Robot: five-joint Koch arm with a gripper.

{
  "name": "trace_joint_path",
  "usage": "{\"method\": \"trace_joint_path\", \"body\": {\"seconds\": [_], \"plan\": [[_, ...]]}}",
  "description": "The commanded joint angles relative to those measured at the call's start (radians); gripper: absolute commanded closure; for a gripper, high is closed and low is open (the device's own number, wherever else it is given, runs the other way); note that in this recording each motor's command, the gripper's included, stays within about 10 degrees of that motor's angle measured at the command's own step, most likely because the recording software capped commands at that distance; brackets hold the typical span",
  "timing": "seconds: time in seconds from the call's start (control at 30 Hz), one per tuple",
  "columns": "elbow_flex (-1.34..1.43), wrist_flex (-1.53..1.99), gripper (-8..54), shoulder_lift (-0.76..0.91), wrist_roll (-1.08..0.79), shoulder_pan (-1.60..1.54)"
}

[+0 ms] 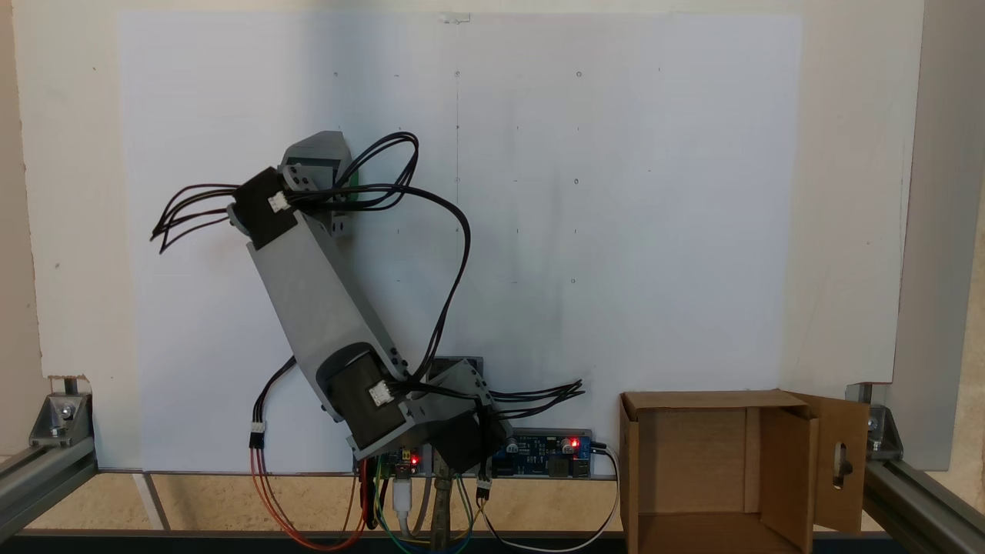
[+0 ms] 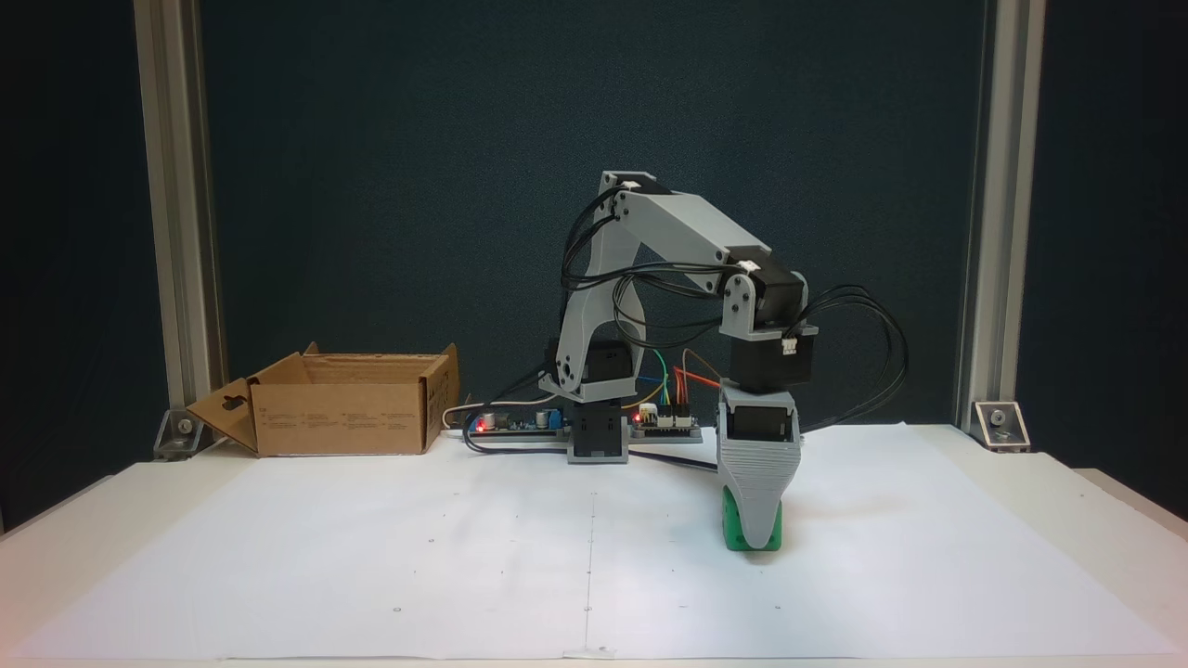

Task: Grasp a green dice and put it in the bin.

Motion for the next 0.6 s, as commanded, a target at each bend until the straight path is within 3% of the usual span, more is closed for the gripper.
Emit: {"method": "trace_joint_path", "body": {"seconds": [0.0, 0.2, 0.4, 0.5, 0.57], "plan": [[-0.017, -0.006, 4.0, 0.006, 0.069, 0.005], [-0.017, -0.012, 9.0, 0.005, 0.074, 0.026], [-0.017, -0.026, 20.8, 0.005, 0.092, 0.057], [-0.017, -0.026, 32.1, 0.006, 0.109, 0.067], [-0.017, -0.026, 33.9, 0.009, 0.112, 0.074]]}}
